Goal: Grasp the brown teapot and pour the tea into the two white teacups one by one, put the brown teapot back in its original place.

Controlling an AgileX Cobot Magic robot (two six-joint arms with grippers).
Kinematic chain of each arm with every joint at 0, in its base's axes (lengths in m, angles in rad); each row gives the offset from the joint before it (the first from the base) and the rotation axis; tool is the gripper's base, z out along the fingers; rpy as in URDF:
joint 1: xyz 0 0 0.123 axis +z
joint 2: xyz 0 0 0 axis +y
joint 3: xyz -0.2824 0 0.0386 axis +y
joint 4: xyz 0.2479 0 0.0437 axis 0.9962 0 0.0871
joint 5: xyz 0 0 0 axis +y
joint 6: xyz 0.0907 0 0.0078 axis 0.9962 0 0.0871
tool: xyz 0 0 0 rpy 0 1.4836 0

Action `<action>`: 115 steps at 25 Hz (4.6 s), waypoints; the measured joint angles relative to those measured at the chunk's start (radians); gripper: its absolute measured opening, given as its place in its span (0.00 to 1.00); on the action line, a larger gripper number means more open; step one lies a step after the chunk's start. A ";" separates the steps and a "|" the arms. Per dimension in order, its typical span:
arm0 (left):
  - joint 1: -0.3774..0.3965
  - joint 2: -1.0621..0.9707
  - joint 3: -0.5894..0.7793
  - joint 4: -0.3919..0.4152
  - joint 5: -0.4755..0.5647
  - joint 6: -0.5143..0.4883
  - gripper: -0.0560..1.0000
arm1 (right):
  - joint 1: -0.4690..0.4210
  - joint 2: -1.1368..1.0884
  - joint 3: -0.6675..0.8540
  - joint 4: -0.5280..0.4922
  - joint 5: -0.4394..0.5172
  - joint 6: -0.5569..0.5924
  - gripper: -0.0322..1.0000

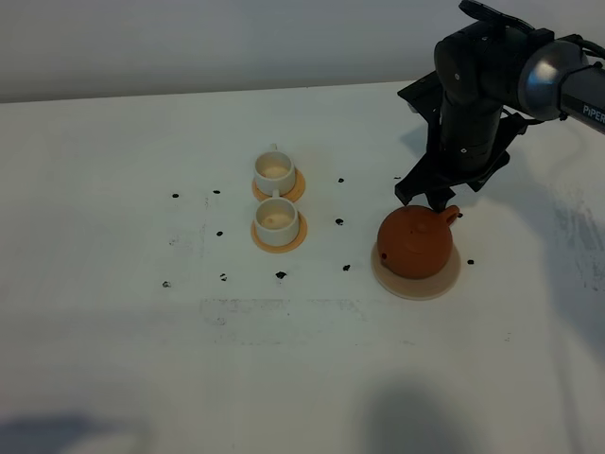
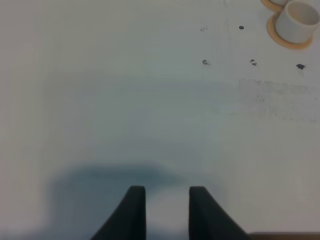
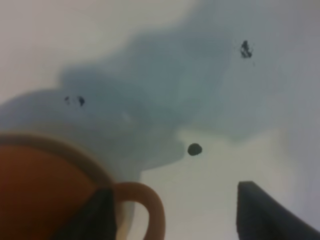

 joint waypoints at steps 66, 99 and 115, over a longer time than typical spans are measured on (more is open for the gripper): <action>0.000 0.000 0.000 0.000 0.000 0.000 0.25 | -0.137 -0.297 0.381 0.056 -0.460 0.093 0.52; 0.000 0.000 0.000 0.000 0.000 0.000 0.25 | -0.085 -0.280 0.484 0.107 -0.498 0.096 0.52; 0.000 0.000 0.000 0.000 0.000 0.000 0.25 | -0.085 -0.279 0.499 0.107 -0.449 0.093 0.52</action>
